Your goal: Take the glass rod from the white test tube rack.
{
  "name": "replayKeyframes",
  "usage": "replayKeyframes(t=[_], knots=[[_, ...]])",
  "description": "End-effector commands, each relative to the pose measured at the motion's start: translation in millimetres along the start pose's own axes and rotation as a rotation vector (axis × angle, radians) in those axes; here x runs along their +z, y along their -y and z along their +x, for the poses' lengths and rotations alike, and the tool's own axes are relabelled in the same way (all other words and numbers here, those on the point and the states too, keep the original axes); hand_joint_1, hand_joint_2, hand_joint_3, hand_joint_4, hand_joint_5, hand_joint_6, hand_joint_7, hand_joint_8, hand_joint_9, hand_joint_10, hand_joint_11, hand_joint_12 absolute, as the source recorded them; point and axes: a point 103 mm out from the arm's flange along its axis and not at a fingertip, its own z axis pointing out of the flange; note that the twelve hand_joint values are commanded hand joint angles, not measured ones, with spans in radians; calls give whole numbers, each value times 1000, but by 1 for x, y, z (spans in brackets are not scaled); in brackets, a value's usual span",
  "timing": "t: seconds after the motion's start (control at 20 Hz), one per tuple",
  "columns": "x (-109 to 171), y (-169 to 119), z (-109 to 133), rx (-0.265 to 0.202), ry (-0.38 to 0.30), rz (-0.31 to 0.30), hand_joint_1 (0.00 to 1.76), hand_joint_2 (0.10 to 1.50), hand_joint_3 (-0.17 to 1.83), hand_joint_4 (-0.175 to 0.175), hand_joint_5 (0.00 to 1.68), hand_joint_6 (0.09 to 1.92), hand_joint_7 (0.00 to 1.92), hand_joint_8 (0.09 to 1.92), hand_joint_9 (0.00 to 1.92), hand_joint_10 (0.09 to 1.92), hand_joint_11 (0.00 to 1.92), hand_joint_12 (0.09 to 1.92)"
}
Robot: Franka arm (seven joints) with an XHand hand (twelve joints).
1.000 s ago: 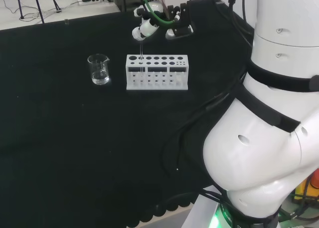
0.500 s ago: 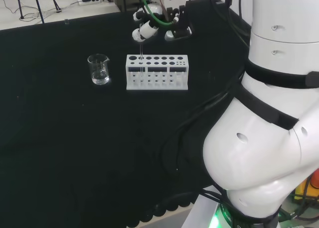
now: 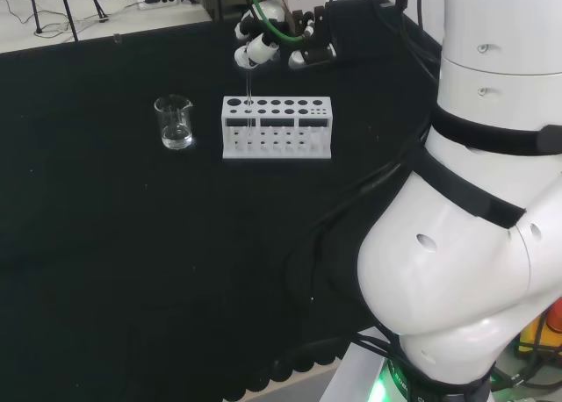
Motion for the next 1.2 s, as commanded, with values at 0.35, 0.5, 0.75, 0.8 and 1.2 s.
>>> replayKeyframes(t=[0.35, 0.5, 0.75, 0.8, 1.2], knots=[[-2, -10, 7, -21, 21, -68, 856, 961, 563, -175, 728, 907, 1024, 879, 1225, 903, 786, 1232], [1, -15, 10, -23, 26, -69, 894, 942, 604, -175, 763, 918, 1057, 881, 1278, 899, 860, 1204], [-1, -20, 5, 3, -21, -191, 1101, 1138, 113, -171, 836, 1213, 1128, 924, 1447, 879, 1170, 1058], [-5, -19, 5, 0, -23, -246, 1168, 1110, 86, -174, 886, 1088, 1134, 954, 1495, 893, 1280, 972], [-58, 0, 17, -10, -102, -481, 1324, 528, 933, -175, 1207, 686, 1314, 992, 1699, 811, 1588, 740]])
